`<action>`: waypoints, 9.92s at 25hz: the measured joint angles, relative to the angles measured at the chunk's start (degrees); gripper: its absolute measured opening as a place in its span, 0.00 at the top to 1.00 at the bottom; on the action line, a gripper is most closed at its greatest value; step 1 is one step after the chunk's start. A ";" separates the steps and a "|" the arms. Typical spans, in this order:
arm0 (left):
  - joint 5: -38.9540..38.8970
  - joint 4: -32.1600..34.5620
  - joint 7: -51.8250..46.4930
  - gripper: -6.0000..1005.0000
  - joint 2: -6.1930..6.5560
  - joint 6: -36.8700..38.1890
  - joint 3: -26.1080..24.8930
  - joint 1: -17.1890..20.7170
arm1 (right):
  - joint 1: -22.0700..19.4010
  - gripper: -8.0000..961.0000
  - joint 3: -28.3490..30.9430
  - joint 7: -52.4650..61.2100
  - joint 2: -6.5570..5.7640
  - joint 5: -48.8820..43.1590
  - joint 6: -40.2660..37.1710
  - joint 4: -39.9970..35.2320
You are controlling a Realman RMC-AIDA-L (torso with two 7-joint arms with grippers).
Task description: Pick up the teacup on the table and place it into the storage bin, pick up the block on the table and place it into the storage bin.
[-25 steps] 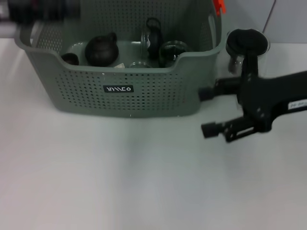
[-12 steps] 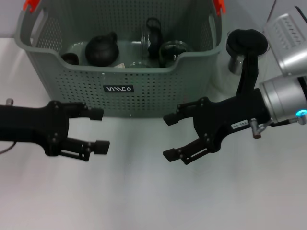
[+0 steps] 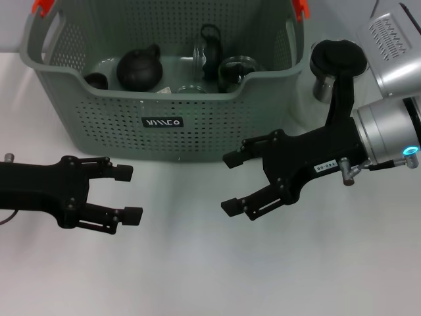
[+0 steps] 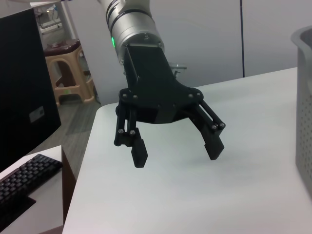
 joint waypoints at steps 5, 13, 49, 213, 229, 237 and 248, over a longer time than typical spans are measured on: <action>0.10 0.08 0.28 0.05 0.03 -0.04 0.18 0.08 | 0.00 0.02 0.00 -0.12 0.00 0.03 0.10 0.01; 0.93 0.13 0.94 0.05 0.03 -0.07 0.14 0.27 | 0.16 0.02 -0.38 -0.10 0.06 0.03 0.45 0.11; 2.26 -0.08 0.51 0.05 0.21 -0.12 0.07 -0.24 | 0.79 0.02 -0.55 -0.43 0.09 -0.01 2.42 0.14; -7.52 -0.42 4.43 0.05 1.08 7.48 -5.82 -0.32 | -3.72 0.01 0.57 -8.81 -0.45 9.69 -4.72 -2.77; -7.92 -0.33 4.20 0.05 1.28 7.68 -5.59 -0.33 | -3.93 0.01 2.00 -9.65 -0.53 9.47 -5.77 -2.92; -7.92 -0.33 4.20 0.05 1.26 7.68 -5.55 -0.33 | -3.90 0.02 2.00 -9.66 -0.53 9.45 -5.78 -2.92; -7.91 -0.33 4.21 0.05 1.26 7.67 -5.55 -0.33 | -3.90 0.01 2.00 -9.66 -0.53 9.45 -5.78 -2.90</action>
